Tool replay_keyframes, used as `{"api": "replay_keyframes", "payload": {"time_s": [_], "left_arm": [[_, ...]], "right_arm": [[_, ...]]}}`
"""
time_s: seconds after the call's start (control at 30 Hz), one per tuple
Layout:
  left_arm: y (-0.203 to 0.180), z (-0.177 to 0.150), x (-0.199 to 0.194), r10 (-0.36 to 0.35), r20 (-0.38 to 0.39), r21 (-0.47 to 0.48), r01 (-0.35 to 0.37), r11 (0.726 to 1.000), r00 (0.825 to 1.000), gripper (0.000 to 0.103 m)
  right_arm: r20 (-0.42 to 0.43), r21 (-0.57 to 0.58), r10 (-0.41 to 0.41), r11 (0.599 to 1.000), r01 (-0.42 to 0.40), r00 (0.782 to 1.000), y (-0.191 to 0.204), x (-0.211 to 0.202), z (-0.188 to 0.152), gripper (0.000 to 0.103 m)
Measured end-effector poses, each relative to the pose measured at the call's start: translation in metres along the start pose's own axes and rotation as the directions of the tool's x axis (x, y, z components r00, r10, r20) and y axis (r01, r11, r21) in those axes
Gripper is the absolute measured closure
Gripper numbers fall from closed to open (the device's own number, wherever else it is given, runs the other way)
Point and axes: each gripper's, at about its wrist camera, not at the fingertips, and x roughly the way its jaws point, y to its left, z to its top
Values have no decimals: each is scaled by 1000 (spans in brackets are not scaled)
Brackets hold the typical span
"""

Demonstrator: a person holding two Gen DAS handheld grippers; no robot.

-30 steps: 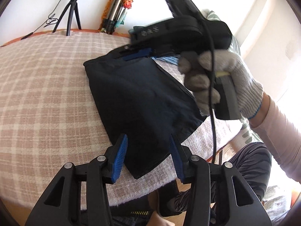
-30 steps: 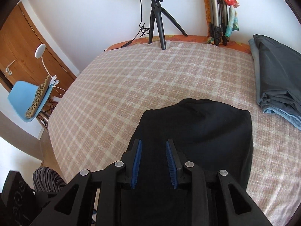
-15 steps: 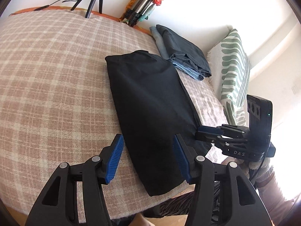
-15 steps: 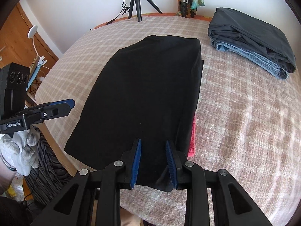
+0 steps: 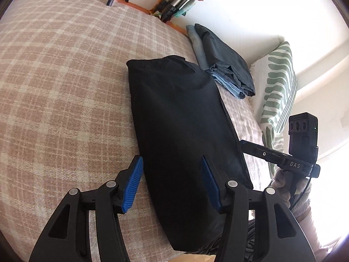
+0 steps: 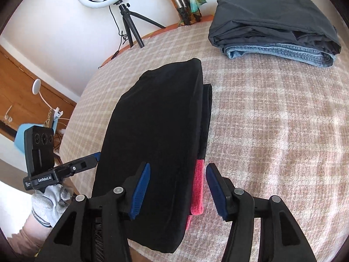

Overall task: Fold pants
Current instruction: 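Lift the black bundle with the right tool and carry it toward the clothes stack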

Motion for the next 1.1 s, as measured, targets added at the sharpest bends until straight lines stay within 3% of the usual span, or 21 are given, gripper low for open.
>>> {"api": "replay_keyframes", "payload": {"time_s": [0.23, 0.37, 0.5, 0.63, 0.7, 0.9, 1.1], "left_arm": [[9, 2, 11, -33, -29, -38, 32, 999, 999, 50], [12, 3, 16, -49, -33, -46, 47, 998, 998, 50], [8, 6, 20, -54, -21, -21, 53, 998, 998, 49], [4, 8, 26, -73, -7, -21, 73, 997, 997, 49], [2, 9, 30, -83, -8, -16, 83, 996, 997, 49], [-12, 8, 37, -44, 13, 48, 43, 998, 999, 50], [-15, 7, 30, -7, 50, 77, 3, 997, 999, 72]], "right_arm": [[-46, 84, 122, 989, -118, 992, -30, 27, 10, 45], [-36, 130, 240, 964, -233, 970, -40, 32, 9, 44], [-30, 137, 300, 946, -293, 953, -38, 38, 6, 44], [-30, 114, 294, 951, -289, 955, -30, 40, 7, 47], [-42, 117, 293, 951, -286, 955, -27, 46, 7, 59], [-34, 55, 226, 973, -224, 974, -9, 47, 8, 77], [5, -31, 136, 990, -136, 991, 14, 38, 10, 86]]}}
